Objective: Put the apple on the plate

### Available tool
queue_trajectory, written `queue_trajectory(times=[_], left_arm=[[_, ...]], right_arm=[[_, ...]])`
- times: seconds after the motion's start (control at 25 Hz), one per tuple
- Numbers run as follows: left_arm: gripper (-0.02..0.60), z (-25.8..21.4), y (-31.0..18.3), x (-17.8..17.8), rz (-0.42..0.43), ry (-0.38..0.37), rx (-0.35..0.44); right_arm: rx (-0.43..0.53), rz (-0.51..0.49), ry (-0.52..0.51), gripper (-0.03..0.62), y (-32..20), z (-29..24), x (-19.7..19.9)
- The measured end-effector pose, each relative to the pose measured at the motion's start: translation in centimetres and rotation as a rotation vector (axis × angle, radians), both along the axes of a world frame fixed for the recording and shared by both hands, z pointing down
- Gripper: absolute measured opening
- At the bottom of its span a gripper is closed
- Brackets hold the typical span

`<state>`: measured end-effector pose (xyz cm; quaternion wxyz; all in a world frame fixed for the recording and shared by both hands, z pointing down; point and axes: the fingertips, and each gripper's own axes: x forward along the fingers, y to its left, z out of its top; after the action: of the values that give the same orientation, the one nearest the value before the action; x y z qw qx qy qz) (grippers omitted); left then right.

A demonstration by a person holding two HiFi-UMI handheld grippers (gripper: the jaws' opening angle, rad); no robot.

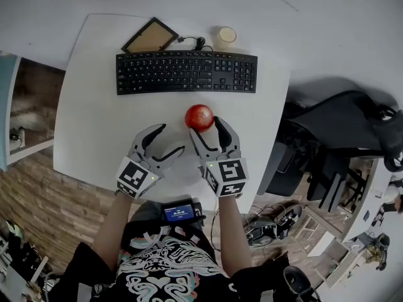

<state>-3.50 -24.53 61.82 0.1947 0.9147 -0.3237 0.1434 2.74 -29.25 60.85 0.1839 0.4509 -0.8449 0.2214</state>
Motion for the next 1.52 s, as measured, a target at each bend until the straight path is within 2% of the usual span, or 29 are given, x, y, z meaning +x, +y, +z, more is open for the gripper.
queue_trajectory(times=[0.12,0.28,0.36,0.64,1.12,1.36,1.52], left_arm=[[0.313,-0.1,0.2,-0.1,0.0,-0.006,0.006],[0.313,-0.7,0.5,-0.1,0.004,-0.008,0.018],[0.313,-1.3,0.8,0.1,0.008,0.0,0.029],[0.313,-2.5,3.3,1.4,0.073,-0.005,0.061],[0.313,-4.5,8.0,1.6,0.117,0.027,0.09],[0.313,-4.7,10.0,1.5,0.128,0.046,0.084],[0.313,-3.8,11.4,2.2,0.17,0.036,0.048]], right_arm=[[-0.014,0.018,-0.078,0.302,0.7,-0.7,0.6],[-0.053,0.032,-0.266,0.302,2.0,-1.8,0.4],[-0.058,0.039,-0.301,0.302,2.6,-2.2,0.4],[-0.053,0.02,-0.323,0.301,5.6,-3.3,-0.3],[-0.034,0.031,-0.342,0.302,11.5,-4.7,-0.2],[-0.022,0.027,-0.315,0.302,13.6,-5.0,-0.4],[-0.022,-0.004,-0.246,0.301,14.8,-3.7,-0.8]])
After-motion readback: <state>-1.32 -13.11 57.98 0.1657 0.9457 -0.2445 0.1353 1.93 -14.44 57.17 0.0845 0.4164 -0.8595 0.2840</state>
